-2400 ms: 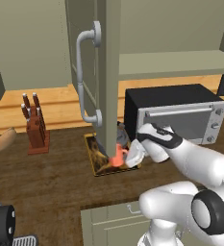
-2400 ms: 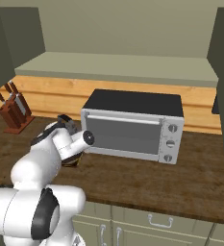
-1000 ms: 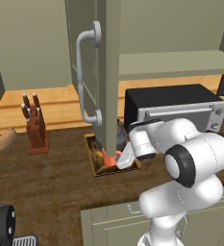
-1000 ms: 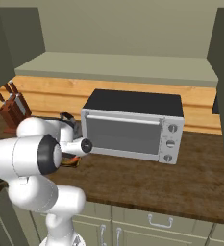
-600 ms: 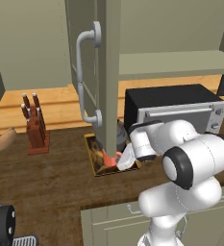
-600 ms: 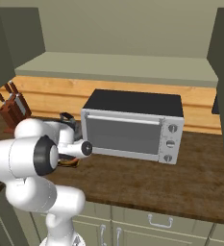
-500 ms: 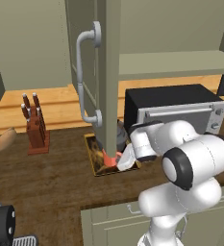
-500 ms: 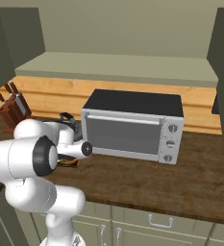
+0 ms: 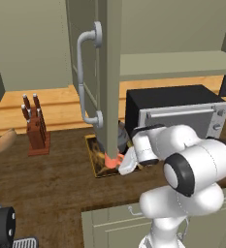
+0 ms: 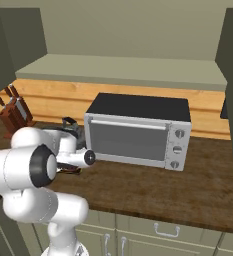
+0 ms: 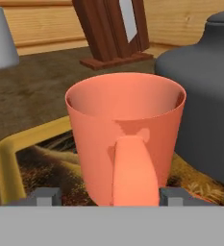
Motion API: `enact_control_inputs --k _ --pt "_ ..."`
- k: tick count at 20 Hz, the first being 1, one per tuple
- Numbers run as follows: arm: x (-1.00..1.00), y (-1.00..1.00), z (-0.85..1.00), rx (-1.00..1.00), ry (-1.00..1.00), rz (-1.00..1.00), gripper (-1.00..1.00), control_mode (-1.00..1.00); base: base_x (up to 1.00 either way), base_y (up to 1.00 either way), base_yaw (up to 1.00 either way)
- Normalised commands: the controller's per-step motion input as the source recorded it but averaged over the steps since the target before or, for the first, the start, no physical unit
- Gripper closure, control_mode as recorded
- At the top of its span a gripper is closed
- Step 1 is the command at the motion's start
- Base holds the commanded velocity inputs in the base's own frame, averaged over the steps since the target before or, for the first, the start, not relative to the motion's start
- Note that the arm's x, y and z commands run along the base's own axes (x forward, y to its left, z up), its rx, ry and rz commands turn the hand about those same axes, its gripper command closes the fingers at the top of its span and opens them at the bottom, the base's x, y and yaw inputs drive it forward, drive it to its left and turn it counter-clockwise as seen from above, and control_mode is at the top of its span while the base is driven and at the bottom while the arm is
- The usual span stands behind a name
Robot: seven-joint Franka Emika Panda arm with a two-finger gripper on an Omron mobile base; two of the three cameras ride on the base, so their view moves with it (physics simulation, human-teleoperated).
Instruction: Pick the kettle from the counter and place it on the tray. Then pick the mug from the cabinet and place it on the tray. Then close the cabinet doors.
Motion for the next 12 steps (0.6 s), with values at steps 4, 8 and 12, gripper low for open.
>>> enact_control_inputs --k 4,8,12 --pt "-0.13 -0.16 0.05 0.00 -0.01 0.00 -1.00 -1.00 0.00 0.00 0.00" --pt "-0.08 -0.24 0.36 0.00 -0.03 -0.01 -1.00 -1.00 0.00 0.00 0.00" --pt "-0.30 -0.05 0.83 0.00 0.00 -0.03 -1.00 -1.00 0.00 0.00 0.00"
